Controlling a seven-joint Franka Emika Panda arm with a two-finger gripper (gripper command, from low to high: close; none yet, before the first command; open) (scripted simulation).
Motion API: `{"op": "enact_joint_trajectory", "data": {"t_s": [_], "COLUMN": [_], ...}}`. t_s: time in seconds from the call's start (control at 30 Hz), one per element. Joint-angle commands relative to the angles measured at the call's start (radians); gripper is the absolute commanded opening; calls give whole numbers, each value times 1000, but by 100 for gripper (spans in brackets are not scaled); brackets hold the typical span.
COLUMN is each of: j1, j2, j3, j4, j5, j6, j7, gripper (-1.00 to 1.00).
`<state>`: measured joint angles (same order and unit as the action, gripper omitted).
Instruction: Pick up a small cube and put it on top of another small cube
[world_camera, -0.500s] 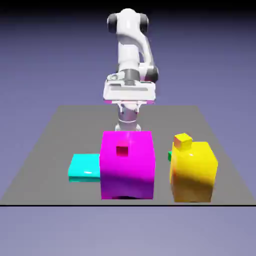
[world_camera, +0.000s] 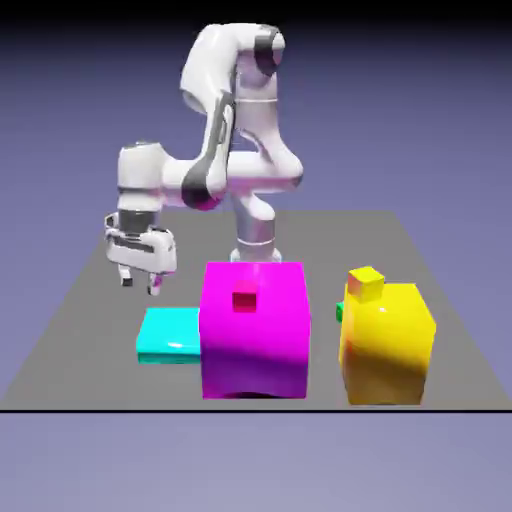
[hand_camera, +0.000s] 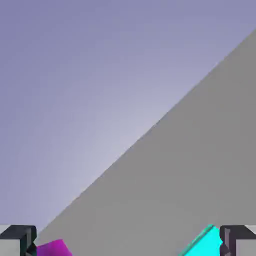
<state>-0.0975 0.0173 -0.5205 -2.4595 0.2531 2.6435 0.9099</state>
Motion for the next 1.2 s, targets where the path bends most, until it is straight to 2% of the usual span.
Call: {"op": "enact_joint_trajectory", "data": {"t_s": [0.0, 0.7, 1.0, 1.17], "j1": [-7, -143, -76, 39], "j2": [36, 745, 783, 774], "j3": [-34, -404, -176, -122], "j4": [20, 30, -252, -417], "j5": [22, 754, 942, 1160], "j6": [-29, -936, -1184, -1296], "j7": [6, -242, -477, -498], "gripper": [0, 0, 0, 0]}}
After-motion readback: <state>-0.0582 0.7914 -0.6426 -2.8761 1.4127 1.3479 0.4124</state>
